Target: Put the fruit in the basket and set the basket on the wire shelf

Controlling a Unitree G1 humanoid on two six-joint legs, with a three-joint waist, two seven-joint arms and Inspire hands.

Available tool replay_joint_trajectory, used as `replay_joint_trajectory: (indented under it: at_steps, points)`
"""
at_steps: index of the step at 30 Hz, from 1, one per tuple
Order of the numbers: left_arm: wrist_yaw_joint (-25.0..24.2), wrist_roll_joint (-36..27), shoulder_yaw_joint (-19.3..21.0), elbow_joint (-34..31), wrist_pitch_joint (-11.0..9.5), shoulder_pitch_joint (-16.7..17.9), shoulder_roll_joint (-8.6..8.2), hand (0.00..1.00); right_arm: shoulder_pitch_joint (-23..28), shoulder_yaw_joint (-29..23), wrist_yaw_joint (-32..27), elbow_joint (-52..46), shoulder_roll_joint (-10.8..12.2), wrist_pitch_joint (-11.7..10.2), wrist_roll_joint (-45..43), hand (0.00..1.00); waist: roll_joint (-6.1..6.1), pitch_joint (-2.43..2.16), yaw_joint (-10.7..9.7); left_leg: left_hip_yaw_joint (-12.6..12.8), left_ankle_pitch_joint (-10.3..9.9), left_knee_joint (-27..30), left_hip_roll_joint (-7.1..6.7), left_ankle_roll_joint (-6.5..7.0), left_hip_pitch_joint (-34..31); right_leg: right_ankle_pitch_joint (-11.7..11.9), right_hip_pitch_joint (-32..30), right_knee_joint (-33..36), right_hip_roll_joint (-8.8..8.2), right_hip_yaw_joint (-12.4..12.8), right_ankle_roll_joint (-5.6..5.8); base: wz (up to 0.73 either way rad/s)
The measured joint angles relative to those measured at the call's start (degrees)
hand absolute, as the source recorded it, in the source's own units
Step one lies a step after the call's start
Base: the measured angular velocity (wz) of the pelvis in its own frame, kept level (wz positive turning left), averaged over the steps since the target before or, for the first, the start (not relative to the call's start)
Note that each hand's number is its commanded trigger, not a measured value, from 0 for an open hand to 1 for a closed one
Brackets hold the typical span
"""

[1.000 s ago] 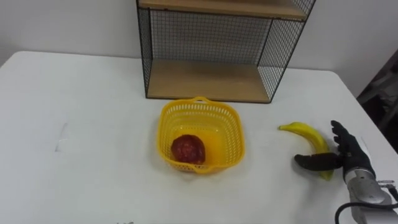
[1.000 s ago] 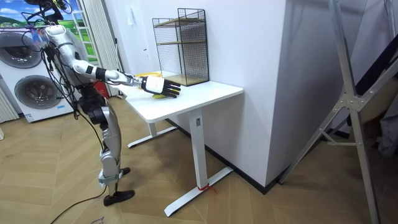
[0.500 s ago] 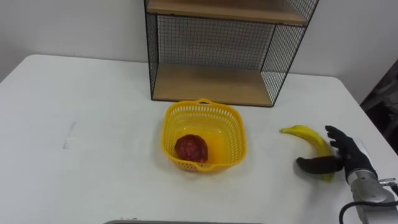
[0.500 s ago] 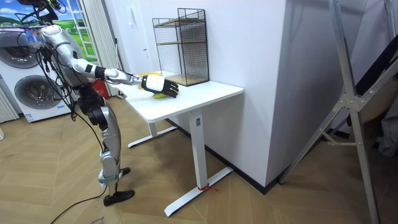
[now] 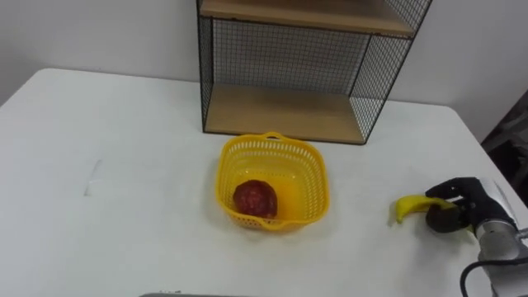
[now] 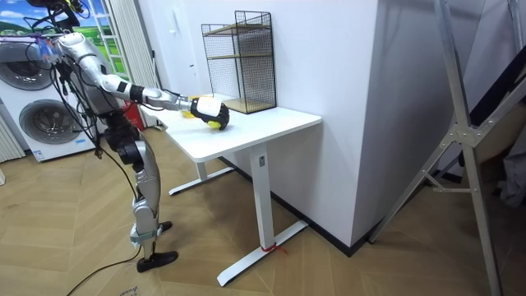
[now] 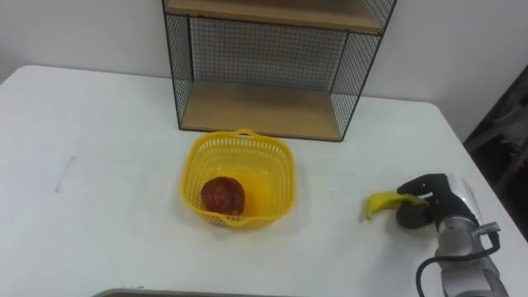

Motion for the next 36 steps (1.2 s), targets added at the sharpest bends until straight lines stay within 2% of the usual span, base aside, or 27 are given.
replay_joint_trajectory:
  at_steps: [8,14,20,25,32,36]
  points:
    - [0.2,0.1,0.1,0.2,0.0,-0.4,0.01,0.00,0.1,-0.4,0.0,-0.3,0.6,0.4,1.0,1.00,-0.07,0.05,0.1,0.2,-0.4,0.3,0.03,0.10,-0.1,0.0,-0.1,0.0,-0.02,0.2,0.03,0.00]
    - [0.2,0.0,0.1,0.2,0.0,-0.6,0.02,0.00,1.6,-1.2,0.0,-5.1,1.0,2.8,5.8,1.00,0.15,0.04,0.2,0.4,-0.4,-0.1,0.04,0.10,-0.3,0.0,-0.5,0.1,-0.03,0.4,0.07,-0.01]
    - [0.2,0.0,0.0,0.1,0.0,-1.2,0.01,0.00,3.0,-1.2,-1.4,-9.8,2.4,3.3,15.4,1.00,0.95,0.04,-0.7,1.5,-0.4,-0.9,0.08,0.11,-0.1,0.0,-1.1,0.4,-0.01,1.6,0.08,-0.10]
    - [0.2,-0.1,-1.1,-0.8,-0.6,-2.1,-0.15,0.00,3.7,1.8,0.8,-18.9,3.9,3.5,29.9,1.00,2.10,0.62,-0.6,2.3,-0.4,-1.0,0.19,0.12,-0.4,0.0,-2.0,1.1,-0.05,2.0,0.09,-0.06]
    - [0.2,0.1,-1.1,-0.8,-1.0,-1.6,-0.25,0.00,3.9,2.9,1.3,-25.8,5.2,3.4,42.3,1.00,2.27,0.44,-0.2,2.1,-0.4,-0.9,0.17,0.13,-0.6,0.0,-2.1,1.0,-0.07,1.7,0.10,0.01]
    - [0.2,0.0,-1.1,-0.8,-0.7,-1.1,-0.97,0.00,3.9,3.2,2.6,-27.8,5.4,3.3,47.5,1.00,2.50,0.22,-0.3,1.9,-0.4,-0.8,0.17,0.13,-0.8,0.0,-2.1,1.0,-0.04,1.6,0.10,0.00]
